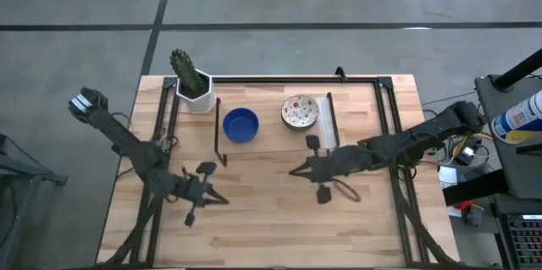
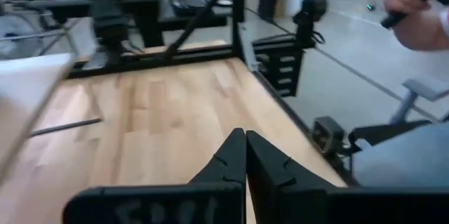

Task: Pick & Place Mini bowls
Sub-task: Return to Home Position

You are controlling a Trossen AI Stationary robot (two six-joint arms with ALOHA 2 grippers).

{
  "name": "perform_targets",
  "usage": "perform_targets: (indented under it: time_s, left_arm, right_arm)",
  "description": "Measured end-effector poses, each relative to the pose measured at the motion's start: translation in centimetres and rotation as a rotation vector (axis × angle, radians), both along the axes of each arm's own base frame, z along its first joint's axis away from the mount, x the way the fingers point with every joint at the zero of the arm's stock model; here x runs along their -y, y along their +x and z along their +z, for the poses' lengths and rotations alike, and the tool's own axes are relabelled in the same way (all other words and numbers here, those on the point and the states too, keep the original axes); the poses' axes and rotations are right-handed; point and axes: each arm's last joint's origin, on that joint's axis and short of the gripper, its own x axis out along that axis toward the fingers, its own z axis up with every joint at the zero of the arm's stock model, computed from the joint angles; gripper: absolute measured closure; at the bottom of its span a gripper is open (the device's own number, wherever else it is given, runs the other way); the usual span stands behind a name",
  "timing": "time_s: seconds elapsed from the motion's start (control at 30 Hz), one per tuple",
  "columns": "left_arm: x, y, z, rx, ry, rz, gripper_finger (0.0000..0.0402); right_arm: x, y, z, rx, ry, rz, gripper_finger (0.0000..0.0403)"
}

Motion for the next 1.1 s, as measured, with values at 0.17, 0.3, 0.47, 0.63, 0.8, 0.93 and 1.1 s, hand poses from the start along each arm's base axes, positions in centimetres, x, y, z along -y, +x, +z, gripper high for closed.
perform_targets:
  time_s: [0.17,0.3,0.47,0.63,0.8,0.93,1.1]
  left_arm:
    - [-2.6,-2.4,-1.1,0.045,-0.056,0.026,0.0401]
    - [-4.0,-4.0,-2.1,0.092,-0.061,0.041,0.0401]
    - [-5.1,-5.4,-3.0,0.143,-0.092,0.032,0.0401]
    - [-5.7,-6.3,-3.9,0.174,-0.11,-0.016,0.0401]
    - [-6.3,-6.9,-4.5,0.178,-0.103,-0.02,0.0401]
    - [-6.7,-7.4,-4.7,0.171,-0.089,-0.022,0.0401]
    - [-7.3,-8.1,-4.6,0.196,-0.101,-0.022,0.0401]
  right_arm:
    - [0.8,-2.6,-1.1,0.057,0.029,0.01,0.0394]
    - [1.7,-4.7,-1.1,0.075,0.026,-0.07,0.0394]
    - [2.3,-6.6,-2.6,0.098,0.039,-0.078,0.0394]
    - [2.5,-7.9,-4.8,0.165,0.073,0.023,0.0394]
    - [2.7,-8.6,-6.2,0.191,0.089,0.059,0.0394]
    - [2.9,-8.9,-7.0,0.187,0.13,0.103,0.0394]
    - [3.4,-9.8,-8.2,0.196,0.131,0.082,0.0394]
